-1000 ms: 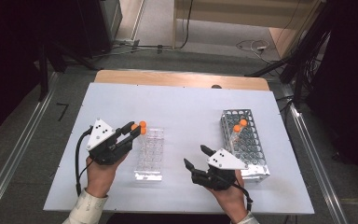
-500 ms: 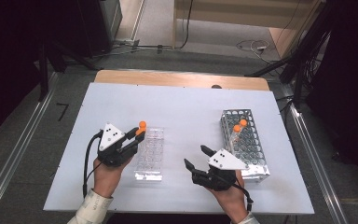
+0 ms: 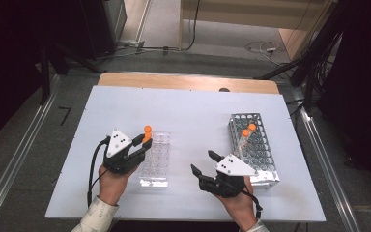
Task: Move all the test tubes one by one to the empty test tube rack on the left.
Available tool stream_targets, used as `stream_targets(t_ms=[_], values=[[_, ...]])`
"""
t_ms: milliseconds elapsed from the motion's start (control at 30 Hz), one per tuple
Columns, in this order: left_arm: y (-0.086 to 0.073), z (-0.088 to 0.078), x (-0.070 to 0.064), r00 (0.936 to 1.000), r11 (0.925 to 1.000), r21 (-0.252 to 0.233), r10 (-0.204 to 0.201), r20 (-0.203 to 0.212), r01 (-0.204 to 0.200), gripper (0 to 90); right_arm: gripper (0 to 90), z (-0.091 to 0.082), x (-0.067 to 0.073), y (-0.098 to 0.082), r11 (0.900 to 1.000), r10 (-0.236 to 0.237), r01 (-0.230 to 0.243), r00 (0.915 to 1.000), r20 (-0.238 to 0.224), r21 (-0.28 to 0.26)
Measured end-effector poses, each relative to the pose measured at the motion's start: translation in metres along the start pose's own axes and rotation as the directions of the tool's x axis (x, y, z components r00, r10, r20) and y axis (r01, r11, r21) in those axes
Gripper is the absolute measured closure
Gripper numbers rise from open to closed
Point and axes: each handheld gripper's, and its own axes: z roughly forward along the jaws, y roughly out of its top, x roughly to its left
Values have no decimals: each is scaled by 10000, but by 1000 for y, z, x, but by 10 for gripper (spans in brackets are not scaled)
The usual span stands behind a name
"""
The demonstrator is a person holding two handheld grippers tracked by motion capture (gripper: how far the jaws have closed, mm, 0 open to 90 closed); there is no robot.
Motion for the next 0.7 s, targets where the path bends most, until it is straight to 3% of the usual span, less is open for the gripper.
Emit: stream_targets(t_ms=[200,400,533,700], values=[[3,-4,0,9999,9997,-203,-112,-57,111,553,290,-2,-1,1,10000,-25,25,10000,41,-78],[7,-6,-3,9992,9990,-336,-299,253,307,359,294,-7,-7,3,9997,98,-94,9998,197,-224],[9,-8,-5,9996,9984,-475,-291,55,293,252,295,-12,-16,6,9991,250,-234,9987,443,-366],[9,-9,-6,9994,9976,-625,-318,-118,310,239,296,-19,-31,7,9976,512,-470,9952,832,-514]])
